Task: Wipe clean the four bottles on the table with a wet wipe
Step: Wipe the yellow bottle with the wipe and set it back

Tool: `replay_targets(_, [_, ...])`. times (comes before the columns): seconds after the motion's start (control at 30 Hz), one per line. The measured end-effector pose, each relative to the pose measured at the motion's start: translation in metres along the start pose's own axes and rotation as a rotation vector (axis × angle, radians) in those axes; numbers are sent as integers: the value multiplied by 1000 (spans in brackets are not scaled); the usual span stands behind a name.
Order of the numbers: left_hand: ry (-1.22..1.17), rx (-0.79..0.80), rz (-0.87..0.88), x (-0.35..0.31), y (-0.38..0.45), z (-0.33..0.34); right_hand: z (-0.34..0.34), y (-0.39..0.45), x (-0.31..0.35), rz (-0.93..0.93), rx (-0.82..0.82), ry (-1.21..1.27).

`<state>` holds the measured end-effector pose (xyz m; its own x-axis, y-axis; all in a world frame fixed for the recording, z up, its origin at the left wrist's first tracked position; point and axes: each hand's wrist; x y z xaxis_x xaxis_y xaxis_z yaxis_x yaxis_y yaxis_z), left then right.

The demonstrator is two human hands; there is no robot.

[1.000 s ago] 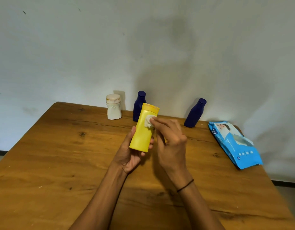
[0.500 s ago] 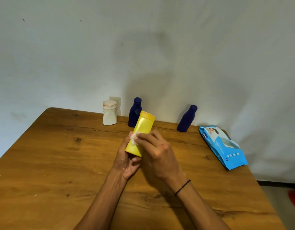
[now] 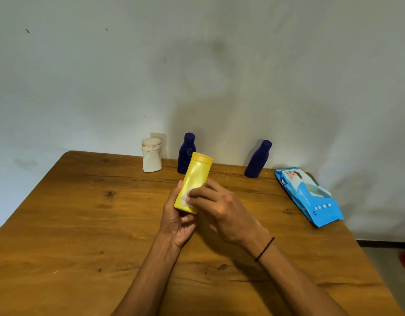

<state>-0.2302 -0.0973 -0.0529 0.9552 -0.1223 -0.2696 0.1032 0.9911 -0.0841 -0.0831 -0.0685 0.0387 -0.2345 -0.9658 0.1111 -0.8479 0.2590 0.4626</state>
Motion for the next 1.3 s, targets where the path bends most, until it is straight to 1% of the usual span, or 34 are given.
replay_targets(0.1, [69,-64,47,0,-1,3,-3,15,-16,67,-26,-64])
replay_targets(0.2, [58,-79,85,0,-4,8,-5,27,-15,66,8,-15])
replay_targets(0.27, [-27,-65,60,1,-5,9,-2,24,-3,8,62,57])
replay_targets(0.33, [-121,-25,-6,1,-4,7,3,13,6,-42,119,112])
replay_targets(0.43, [-86,27,-17,-1,-3,2,3,-2,4,-61,159,147])
replay_targets(0.53, [-39,-8,-2,0,-1,1,-3,-5,-5,-47,117,85])
replay_targets(0.63, [42,-87,54,2,-2,4,-6,5,-17,28,32,-54])
replay_targets(0.7, [74,-105,80,3,-3,6,-6,15,-18,67,6,-83])
replay_targets(0.77, [49,-101,89,3,-2,4,-3,18,-10,60,-2,-35])
replay_targets(0.87, [1,-66,56,1,0,-3,1,8,3,-5,81,118])
replay_targets(0.97, [55,-39,59,-2,0,-3,-1,-6,1,-42,139,161])
replay_targets(1.07, [72,-35,71,-2,-2,1,-5,-9,-3,-77,125,87])
replay_targets(1.17, [121,-86,100,-1,-4,5,-7,-6,-10,-94,76,-34])
replay_targets(1.23, [171,-121,128,0,-6,10,-8,-4,-15,-76,31,-114])
replay_targets(1.3, [224,-143,135,1,-9,16,-7,-3,-20,-20,-26,-163])
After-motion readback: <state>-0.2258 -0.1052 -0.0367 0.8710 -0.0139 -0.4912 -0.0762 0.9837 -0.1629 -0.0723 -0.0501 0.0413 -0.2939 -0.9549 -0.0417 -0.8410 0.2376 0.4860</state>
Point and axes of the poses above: each hand's wrist, its own y-axis towards the middle knuckle, its own z-axis out of the palm, x = y × z, and after that the axes turned 2 degrees about y, right-handed
